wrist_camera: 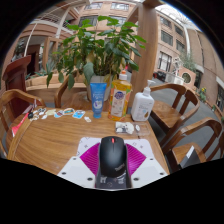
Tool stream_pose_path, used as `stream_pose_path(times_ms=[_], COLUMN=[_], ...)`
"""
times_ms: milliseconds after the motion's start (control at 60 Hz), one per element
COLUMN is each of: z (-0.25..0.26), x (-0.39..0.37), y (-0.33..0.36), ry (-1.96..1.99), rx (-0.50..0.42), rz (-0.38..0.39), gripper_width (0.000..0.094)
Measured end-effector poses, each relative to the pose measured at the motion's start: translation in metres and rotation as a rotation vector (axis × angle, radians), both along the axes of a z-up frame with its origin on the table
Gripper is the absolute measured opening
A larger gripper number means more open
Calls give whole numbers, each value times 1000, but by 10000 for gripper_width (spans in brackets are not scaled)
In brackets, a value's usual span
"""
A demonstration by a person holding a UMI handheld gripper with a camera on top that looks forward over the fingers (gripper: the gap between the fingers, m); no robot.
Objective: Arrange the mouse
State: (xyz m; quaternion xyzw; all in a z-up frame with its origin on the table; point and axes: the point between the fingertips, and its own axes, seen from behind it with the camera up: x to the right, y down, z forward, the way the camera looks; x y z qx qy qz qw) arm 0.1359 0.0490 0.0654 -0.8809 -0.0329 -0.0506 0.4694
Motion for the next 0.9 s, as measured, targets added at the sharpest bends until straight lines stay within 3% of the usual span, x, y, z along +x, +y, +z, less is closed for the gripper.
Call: stream_pose_path(times_ms=[133, 283, 350, 400, 900], z=[-56, -76, -66, -52, 88], x=[24, 29, 32, 32, -1], y=[-8, -16, -20, -25, -172], ry=[30, 67, 51, 37, 68], rx=[-92, -143, -119, -100, 19], rz=[-37, -51, -53, -47, -45], gripper_width=[390, 480, 639, 855, 850])
